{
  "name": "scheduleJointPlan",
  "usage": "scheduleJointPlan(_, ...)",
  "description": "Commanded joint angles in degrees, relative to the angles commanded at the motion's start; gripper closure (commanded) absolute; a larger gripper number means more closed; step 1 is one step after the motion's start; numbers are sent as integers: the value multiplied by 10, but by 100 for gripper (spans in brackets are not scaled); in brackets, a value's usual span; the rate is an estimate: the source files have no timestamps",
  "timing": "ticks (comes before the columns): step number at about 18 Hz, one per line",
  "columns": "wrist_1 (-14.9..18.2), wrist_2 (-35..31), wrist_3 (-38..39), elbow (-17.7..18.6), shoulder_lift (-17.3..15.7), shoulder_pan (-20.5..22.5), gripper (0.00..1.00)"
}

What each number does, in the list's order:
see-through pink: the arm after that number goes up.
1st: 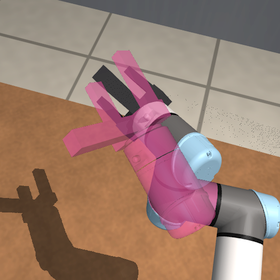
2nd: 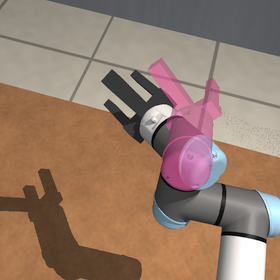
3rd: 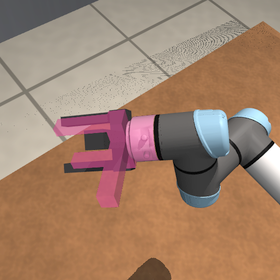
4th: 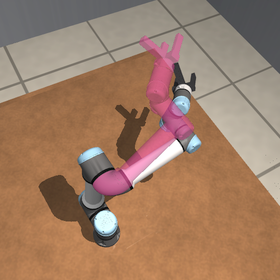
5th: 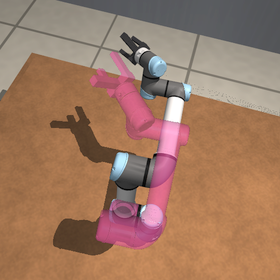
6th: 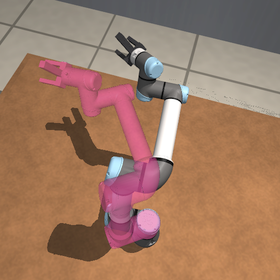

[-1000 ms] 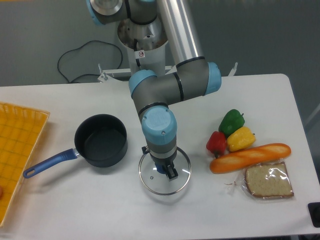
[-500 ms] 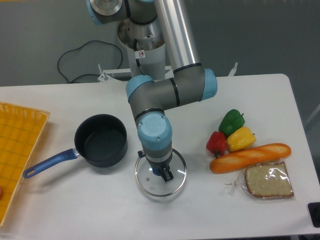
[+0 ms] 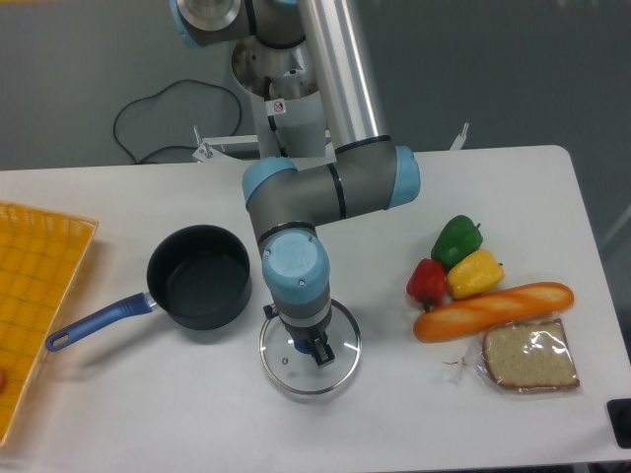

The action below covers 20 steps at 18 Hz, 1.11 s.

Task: Place the lid on the table
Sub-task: 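Lower the glass lid flat onto the table beside the saucepan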

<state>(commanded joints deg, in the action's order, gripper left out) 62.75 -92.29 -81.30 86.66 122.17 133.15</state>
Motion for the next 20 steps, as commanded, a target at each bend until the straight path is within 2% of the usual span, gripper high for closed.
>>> scheduleJointPlan(4,-14,0,6,0,8,-6,40)
scheduleJointPlan(20,-14,17,18,0,13,-7,40)
